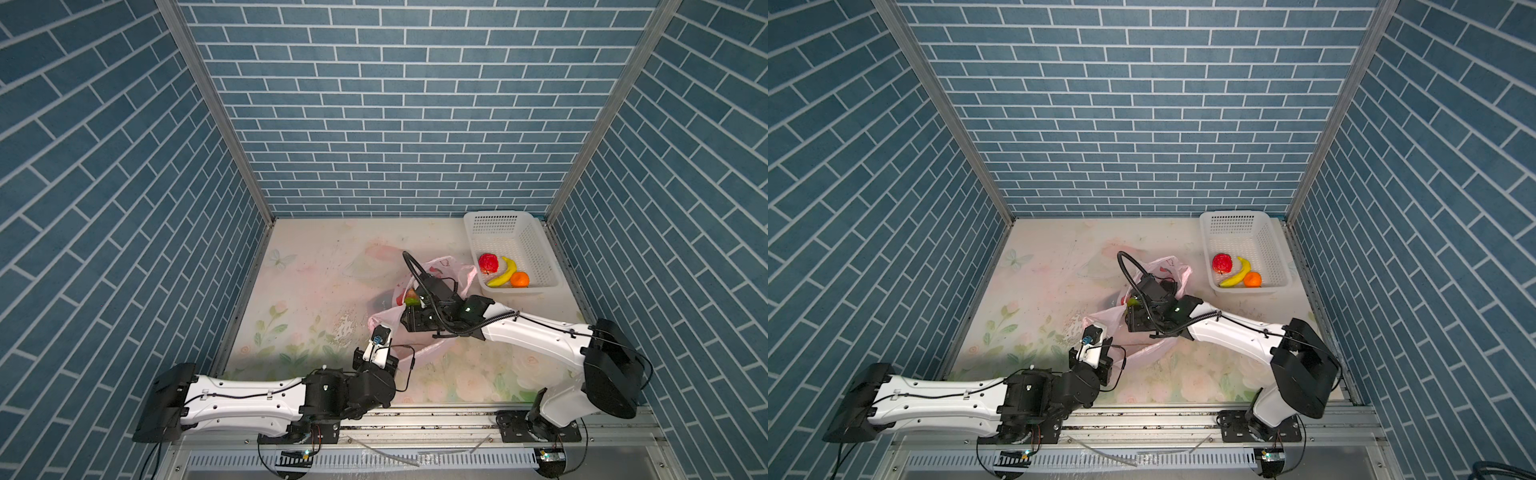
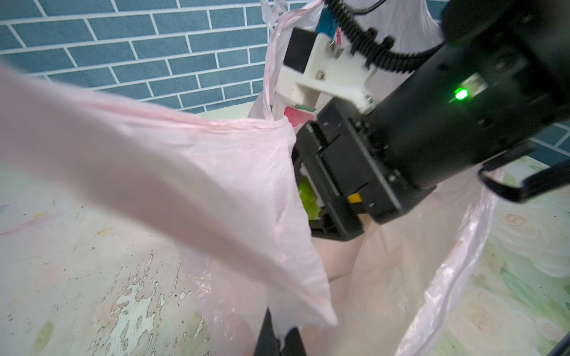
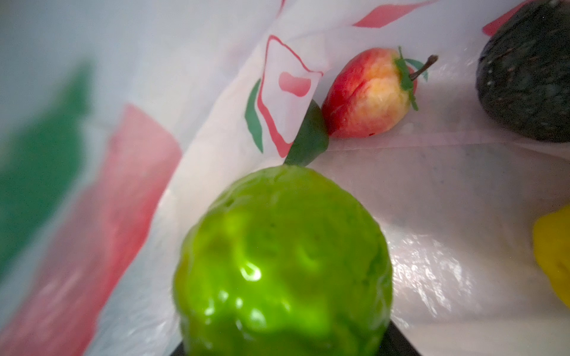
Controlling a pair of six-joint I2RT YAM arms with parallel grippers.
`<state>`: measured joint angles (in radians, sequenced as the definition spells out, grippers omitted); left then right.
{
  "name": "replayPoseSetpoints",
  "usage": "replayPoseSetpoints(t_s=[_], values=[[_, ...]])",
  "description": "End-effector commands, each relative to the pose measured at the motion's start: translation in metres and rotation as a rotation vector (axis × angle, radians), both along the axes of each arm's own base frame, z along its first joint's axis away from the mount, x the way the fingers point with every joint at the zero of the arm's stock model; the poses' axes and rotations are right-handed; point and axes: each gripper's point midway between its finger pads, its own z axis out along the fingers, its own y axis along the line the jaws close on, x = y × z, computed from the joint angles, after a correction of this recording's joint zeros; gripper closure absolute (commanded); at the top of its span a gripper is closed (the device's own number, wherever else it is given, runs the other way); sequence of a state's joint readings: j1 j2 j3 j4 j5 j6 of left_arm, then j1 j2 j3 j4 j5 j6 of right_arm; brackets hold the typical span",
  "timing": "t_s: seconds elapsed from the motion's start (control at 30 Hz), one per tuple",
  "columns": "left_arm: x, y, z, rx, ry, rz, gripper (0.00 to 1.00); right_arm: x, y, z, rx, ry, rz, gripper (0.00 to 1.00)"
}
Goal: Untie the knot of the plastic bag and take out the fruit
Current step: Pick up the fruit from the plastic bag.
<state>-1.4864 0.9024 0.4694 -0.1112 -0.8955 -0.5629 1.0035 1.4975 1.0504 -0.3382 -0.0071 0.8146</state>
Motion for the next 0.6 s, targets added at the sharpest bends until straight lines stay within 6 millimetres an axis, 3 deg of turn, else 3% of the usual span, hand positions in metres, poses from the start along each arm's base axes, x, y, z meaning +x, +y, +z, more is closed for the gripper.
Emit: replayPoseSetpoints(t_s=[0.0,0.3,0.57], values=[[0.002,-0.001,0.016,-0.016,-0.036,0.013,1.00,-0.005,-0.019,0.013,-0.036,-0.009,-0.030,0.51],[0.004,0.000,0.023,-0.009,-0.065,0.029,1.00,-0.007,-0.030,0.072,-0.007,-0.079,-0.014,0.51],[0.005,-0.003,0.023,0.000,-0.067,0.026,1.00,0.010,-0.044,0.145,0.028,-0.202,-0.018,0.51]])
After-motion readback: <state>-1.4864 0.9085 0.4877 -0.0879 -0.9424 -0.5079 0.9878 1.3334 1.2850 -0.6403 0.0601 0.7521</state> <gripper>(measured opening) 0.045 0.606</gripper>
